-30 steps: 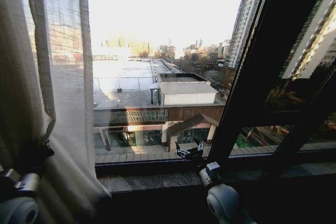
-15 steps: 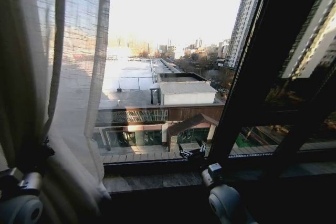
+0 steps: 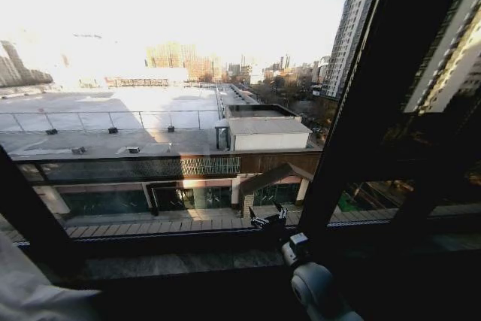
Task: Open the curtains by pulling them apart, changing their state from closed to fully open.
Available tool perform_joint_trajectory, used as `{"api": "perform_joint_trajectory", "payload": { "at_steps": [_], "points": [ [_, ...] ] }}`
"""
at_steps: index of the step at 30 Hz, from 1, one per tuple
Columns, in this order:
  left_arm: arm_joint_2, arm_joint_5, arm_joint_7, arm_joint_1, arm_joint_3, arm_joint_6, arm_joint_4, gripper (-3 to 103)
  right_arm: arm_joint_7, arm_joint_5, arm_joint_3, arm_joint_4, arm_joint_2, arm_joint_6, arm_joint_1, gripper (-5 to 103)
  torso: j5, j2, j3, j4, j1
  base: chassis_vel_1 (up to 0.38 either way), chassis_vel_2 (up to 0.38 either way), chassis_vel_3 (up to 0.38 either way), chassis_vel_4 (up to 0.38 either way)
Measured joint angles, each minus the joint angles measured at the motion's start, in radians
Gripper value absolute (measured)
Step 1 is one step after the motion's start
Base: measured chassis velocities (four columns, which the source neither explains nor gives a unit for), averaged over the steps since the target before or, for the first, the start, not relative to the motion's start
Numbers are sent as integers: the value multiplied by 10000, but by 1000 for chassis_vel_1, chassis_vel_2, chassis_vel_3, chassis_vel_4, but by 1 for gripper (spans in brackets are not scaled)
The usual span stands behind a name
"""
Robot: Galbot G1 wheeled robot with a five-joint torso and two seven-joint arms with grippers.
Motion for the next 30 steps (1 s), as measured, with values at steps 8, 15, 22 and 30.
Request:
{"api": "perform_joint_trajectory", "payload": {
  "at_steps": [8,15,22,30],
  "points": [
    [-1103,83,2541,680,872,10,-1841,28,17,5,76,165,-12,-39,-69,100,2,-1,0,-1,0,0,0,0,0],
    [-1546,-105,5354,1437,1100,-726,-2864,55,45,146,308,260,-10,-100,-97,100,5,0,0,-1,0,0,0,0,0],
    [-1550,-341,6422,1639,1170,-1313,-2893,82,438,566,459,429,105,-568,81,100,3,0,0,1,-1,0,0,0,0],
    [-1644,-546,6427,1736,1352,-1324,-2887,100,487,776,757,734,74,-1055,116,100,2,0,0,0,0,0,0,0,0]
  ]
}}
